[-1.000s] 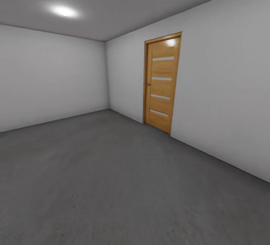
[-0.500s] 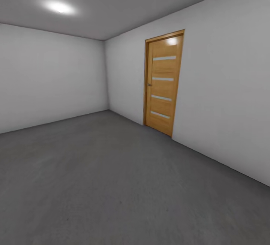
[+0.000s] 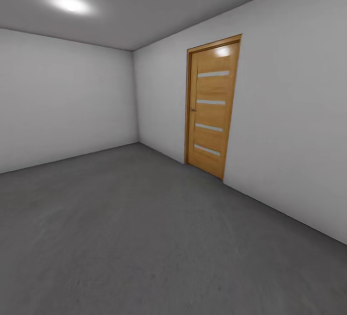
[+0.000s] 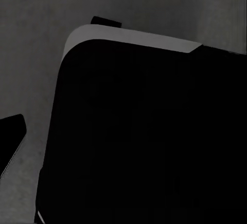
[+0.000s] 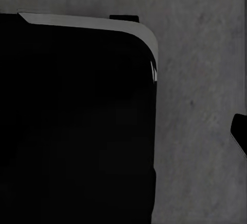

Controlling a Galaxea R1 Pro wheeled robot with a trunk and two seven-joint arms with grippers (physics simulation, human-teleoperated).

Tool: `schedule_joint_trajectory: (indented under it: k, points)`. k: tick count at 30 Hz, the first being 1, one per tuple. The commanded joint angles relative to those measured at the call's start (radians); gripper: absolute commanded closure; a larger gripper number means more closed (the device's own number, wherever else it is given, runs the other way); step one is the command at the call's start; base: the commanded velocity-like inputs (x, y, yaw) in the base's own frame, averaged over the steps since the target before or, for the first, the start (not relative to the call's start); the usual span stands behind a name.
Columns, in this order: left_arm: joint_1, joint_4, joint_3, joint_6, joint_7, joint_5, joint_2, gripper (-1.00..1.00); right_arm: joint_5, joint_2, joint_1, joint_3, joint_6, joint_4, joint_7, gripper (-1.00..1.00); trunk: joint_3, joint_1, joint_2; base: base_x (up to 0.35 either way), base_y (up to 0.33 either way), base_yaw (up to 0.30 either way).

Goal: Move the two storage containers from the living room to the garage. In the garage, place one container on the floor and stack the other container on top of it (either order is fine).

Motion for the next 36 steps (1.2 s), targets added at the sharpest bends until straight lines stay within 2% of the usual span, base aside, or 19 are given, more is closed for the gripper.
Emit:
schedule_joint_trajectory:
  k: [1, 11, 19, 36]
  points:
    - [0.0, -0.012, 0.005, 0.0, 0.0, 0.005, 0.0, -1.0, 0.0, 0.0, 0.0, 0.001, -0.003, 0.0, -0.001, -1.0, -0.001, 0.001, 0.0, 0.324, 0.0, 0.0]
    - [0.0, -0.064, 0.006, 0.012, 0.0, 0.01, 0.002, -1.0, 0.003, 0.003, 0.0, 0.001, -0.006, 0.0, 0.0, -1.0, -0.001, 0.001, 0.0, 0.324, 0.0, 0.0]
    - [0.0, -0.051, 0.007, 0.012, -0.001, 0.015, 0.003, -1.0, 0.002, 0.013, 0.0, -0.007, -0.014, -0.001, 0.002, -1.0, -0.001, 0.001, 0.0, 0.324, 0.0, 0.0]
    - [0.0, -0.048, 0.007, 0.013, -0.002, 0.015, 0.003, -1.0, 0.008, 0.01, 0.0, 0.003, -0.015, -0.001, 0.003, -1.0, -0.001, 0.001, 0.0, 0.324, 0.0, 0.0]
